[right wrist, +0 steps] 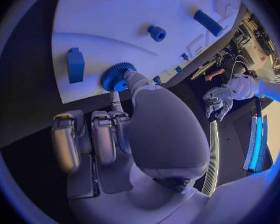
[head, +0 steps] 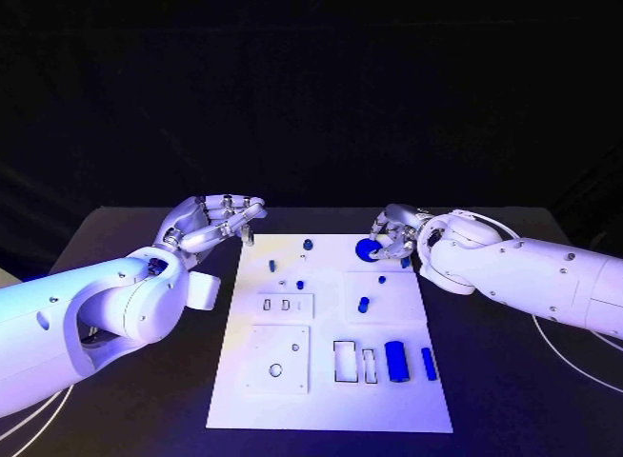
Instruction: Assemble the parts on the task board
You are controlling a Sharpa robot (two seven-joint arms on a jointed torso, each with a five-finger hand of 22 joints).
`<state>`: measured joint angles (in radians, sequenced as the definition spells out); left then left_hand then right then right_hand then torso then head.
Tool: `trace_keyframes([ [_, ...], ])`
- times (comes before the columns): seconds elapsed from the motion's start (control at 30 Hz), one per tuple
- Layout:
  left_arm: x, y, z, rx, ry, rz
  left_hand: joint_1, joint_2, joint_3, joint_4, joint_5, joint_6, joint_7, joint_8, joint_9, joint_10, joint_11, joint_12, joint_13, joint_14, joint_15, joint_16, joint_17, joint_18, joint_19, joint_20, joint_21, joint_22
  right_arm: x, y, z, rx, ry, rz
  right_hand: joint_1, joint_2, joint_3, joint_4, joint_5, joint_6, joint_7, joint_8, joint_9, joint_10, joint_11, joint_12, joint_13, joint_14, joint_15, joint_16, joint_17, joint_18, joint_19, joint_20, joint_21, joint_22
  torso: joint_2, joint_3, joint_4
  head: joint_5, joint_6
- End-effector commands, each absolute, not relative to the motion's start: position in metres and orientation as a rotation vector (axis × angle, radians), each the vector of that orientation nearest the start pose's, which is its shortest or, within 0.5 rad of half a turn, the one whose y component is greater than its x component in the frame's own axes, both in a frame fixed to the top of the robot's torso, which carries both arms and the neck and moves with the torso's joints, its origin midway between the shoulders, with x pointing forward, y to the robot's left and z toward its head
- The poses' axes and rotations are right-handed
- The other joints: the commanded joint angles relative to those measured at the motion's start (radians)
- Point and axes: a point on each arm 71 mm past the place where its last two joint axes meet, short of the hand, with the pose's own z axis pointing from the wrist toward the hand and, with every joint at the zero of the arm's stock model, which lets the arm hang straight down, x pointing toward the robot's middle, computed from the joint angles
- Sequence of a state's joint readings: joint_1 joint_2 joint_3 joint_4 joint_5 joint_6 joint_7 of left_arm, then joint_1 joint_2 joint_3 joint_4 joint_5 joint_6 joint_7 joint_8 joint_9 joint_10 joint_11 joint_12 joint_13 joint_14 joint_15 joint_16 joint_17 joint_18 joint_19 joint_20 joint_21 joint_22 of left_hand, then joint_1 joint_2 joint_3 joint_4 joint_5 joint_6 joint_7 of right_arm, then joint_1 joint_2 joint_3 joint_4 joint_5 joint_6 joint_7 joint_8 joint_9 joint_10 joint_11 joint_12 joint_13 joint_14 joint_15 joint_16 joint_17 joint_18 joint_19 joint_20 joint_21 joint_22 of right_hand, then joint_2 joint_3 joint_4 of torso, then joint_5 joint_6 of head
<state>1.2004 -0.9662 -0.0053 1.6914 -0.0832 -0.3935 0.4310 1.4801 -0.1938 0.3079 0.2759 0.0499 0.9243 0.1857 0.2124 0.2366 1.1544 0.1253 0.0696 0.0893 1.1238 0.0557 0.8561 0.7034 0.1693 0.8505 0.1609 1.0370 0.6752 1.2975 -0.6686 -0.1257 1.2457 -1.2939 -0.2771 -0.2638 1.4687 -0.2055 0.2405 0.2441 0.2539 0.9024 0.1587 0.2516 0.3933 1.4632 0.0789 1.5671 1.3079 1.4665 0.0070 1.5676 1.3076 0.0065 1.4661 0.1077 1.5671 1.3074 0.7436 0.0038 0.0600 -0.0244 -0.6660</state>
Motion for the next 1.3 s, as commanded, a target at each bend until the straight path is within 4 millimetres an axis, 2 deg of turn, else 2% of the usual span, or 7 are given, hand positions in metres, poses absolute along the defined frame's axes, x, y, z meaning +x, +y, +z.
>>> trace_keyframes([
  [0.03, 0.462, 0.222, -0.147, -0.998, 1.345, -1.565, 0.003, 0.007, 0.007, 0.003, 0.001, -0.004, 0.003, -0.002, 0.001, -0.008, 0.000, -0.001, 0.002, 0.001, 0.000, 0.005, 0.000, 0.013, -0.006, -0.001, 0.008, 0.002, 0.544, -0.205, -0.190, 0.048, 1.768, 0.419, -0.006, -0.013, 0.003, 0.004, -0.010, 0.003, 0.001, 0.002, -0.002, 0.108, 0.000, 0.004, 0.263, 0.104, -0.001, 0.003, 0.263, -0.007, 0.105, 0.003, 0.004, 0.263, 0.000, -0.0009, -0.0006, 0.000, -0.002],
  [0.3, 0.462, 0.222, -0.147, -0.999, 1.348, -1.565, 0.001, 0.006, 0.006, 0.004, 0.001, -0.004, 0.003, -0.003, 0.001, -0.008, 0.000, -0.001, 0.002, 0.001, 0.000, 0.006, 0.000, 0.013, -0.007, -0.001, 0.009, 0.003, 0.544, -0.202, -0.189, 0.009, 1.730, 0.386, -0.006, -0.012, 0.009, 0.006, -0.007, 0.010, -0.001, 0.003, -0.005, 0.108, -0.001, 0.004, 0.263, 0.104, -0.002, 0.003, 0.263, -0.007, 0.105, 0.002, 0.004, 0.263, 0.000, -0.0009, -0.0015, 0.000, -0.002],
  [0.5, 0.462, 0.222, -0.147, -0.999, 1.350, -1.565, 0.001, 0.007, 0.006, 0.004, 0.001, -0.004, 0.003, -0.003, 0.001, -0.009, 0.000, -0.001, 0.002, 0.001, 0.000, 0.006, 0.000, 0.013, -0.007, -0.001, 0.010, 0.003, 0.541, -0.196, -0.187, -0.032, 1.672, 0.381, 0.010, 0.007, 0.074, 0.004, 0.012, 0.061, -0.020, 0.016, -0.007, 0.108, -0.018, 0.004, 0.263, 0.104, -0.017, 0.003, 0.263, -0.007, 0.105, -0.010, 0.004, 0.263, -0.001, -0.0005, 0.0002, 0.000, -0.002],
  [0.63, 0.462, 0.222, -0.147, -1.000, 1.351, -1.565, 0.001, 0.007, 0.006, 0.004, 0.001, -0.004, 0.003, -0.003, 0.001, -0.009, 0.000, -0.001, 0.002, 0.001, 0.000, 0.006, 0.000, 0.013, -0.007, -0.001, 0.010, 0.003, 0.538, -0.193, -0.185, -0.048, 1.632, 0.392, -0.002, -0.003, 0.118, 0.000, 0.053, 0.091, -0.031, 0.021, -0.007, 0.108, -0.029, 0.004, 0.263, 0.104, -0.027, 0.003, 0.263, -0.007, 0.105, -0.019, 0.004, 0.263, -0.001, -0.0007, -0.0008, 0.003, -0.002],
  [0.83, 0.462, 0.222, -0.147, -1.000, 1.351, -1.564, 0.001, 0.007, 0.006, 0.004, 0.001, -0.004, 0.003, -0.003, 0.001, -0.009, 0.000, -0.001, 0.002, 0.001, 0.000, 0.006, 0.000, 0.013, -0.007, -0.001, 0.010, 0.003, 0.530, -0.185, -0.180, -0.062, 1.578, 0.425, -0.014, -0.009, 0.143, -0.005, 0.075, 0.100, -0.035, 0.020, -0.007, 0.108, -0.032, 0.004, 0.263, 0.104, -0.031, 0.003, 0.263, -0.007, 0.105, -0.024, 0.004, 0.263, -0.002, -0.0009, -0.0013, 0.004, 0.000],
  [1.17, 0.463, 0.224, -0.147, -1.001, 1.350, -1.560, 0.003, 0.008, 0.008, 0.003, 0.001, -0.004, 0.002, -0.003, 0.002, -0.009, 0.000, -0.001, 0.002, 0.000, 0.000, 0.008, 0.000, 0.013, -0.008, -0.001, 0.011, 0.004, 0.510, -0.156, -0.171, -0.110, 1.516, 0.505, -0.034, -0.019, 0.152, -0.004, 0.073, 0.103, -0.036, 0.018, -0.008, 0.108, -0.033, 0.004, 0.263, 0.104, -0.032, 0.003, 0.263, -0.007, 0.105, -0.026, 0.004, 0.263, -0.002, -0.0022, -0.0010, 0.019, 0.004],
  [1.3, 0.463, 0.223, -0.148, -1.000, 1.352, -1.559, 0.006, 0.007, 0.009, 0.001, 0.001, -0.005, 0.002, -0.003, 0.002, -0.010, 0.000, -0.001, 0.002, 0.000, -0.001, 0.009, 0.000, 0.014, -0.009, -0.001, 0.013, 0.006, 0.505, -0.137, -0.170, -0.139, 1.512, 0.537, -0.039, -0.021, 0.153, -0.004, 0.068, 0.103, -0.036, 0.017, -0.008, 0.108, -0.034, 0.004, 0.263, 0.104, -0.032, 0.003, 0.263, -0.007, 0.105, -0.026, 0.004, 0.263, 0.001, -0.0006, -0.0003, 0.018, 0.003],
])
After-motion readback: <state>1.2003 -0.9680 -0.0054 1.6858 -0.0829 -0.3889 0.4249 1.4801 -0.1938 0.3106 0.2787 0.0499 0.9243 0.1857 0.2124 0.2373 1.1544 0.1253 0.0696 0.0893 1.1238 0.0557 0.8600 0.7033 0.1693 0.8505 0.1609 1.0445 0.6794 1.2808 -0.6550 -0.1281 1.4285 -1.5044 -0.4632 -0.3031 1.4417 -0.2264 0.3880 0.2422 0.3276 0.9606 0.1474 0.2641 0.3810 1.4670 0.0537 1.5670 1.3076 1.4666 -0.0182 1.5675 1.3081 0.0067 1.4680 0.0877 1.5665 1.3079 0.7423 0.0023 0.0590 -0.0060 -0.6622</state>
